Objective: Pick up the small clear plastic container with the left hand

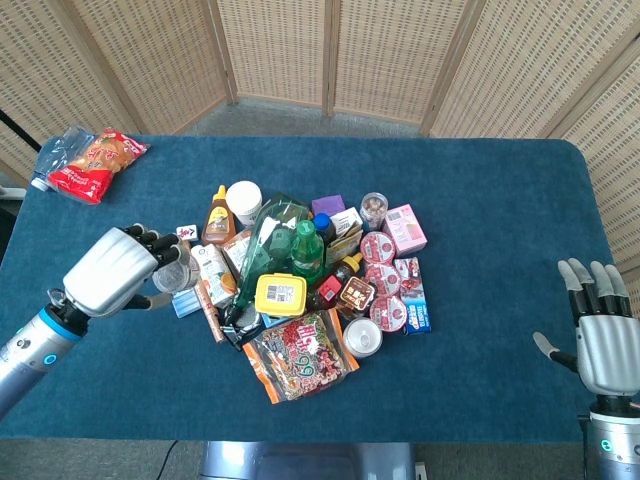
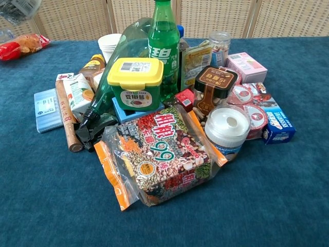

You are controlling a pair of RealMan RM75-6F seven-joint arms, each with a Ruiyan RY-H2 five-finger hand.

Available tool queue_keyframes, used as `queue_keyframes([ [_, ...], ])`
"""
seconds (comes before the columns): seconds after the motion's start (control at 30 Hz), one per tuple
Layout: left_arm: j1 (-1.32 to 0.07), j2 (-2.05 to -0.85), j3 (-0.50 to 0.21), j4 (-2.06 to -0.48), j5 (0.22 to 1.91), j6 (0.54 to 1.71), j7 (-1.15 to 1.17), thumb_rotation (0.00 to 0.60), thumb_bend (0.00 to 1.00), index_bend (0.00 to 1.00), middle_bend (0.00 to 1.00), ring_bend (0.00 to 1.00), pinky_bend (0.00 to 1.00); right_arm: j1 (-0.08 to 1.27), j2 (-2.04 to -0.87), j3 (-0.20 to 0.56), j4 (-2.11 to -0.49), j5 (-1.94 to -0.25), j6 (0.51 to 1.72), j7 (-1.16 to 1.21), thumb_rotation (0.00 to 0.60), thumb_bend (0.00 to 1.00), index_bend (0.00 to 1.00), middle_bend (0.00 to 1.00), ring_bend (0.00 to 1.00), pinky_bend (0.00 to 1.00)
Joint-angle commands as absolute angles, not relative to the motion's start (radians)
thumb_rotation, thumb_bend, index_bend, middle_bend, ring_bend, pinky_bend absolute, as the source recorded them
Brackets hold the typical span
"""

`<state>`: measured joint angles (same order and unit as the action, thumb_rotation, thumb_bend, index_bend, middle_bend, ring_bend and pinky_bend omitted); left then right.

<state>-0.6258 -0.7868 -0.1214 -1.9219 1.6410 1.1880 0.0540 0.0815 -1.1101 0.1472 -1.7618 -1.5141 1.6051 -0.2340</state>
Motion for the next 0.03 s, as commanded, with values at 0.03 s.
queue_keyframes([
  [0.03,-0.626,-0.784,-0.127,-1.925,1.638,1.186,0.055,0.6,0.09,0.6,0.56,0.58,0.58,0.081,-1.11,0.147,-1.762,-1.513,1.605,-0.234,0.6,0.0,0.0,0.0,0.0,0.0],
])
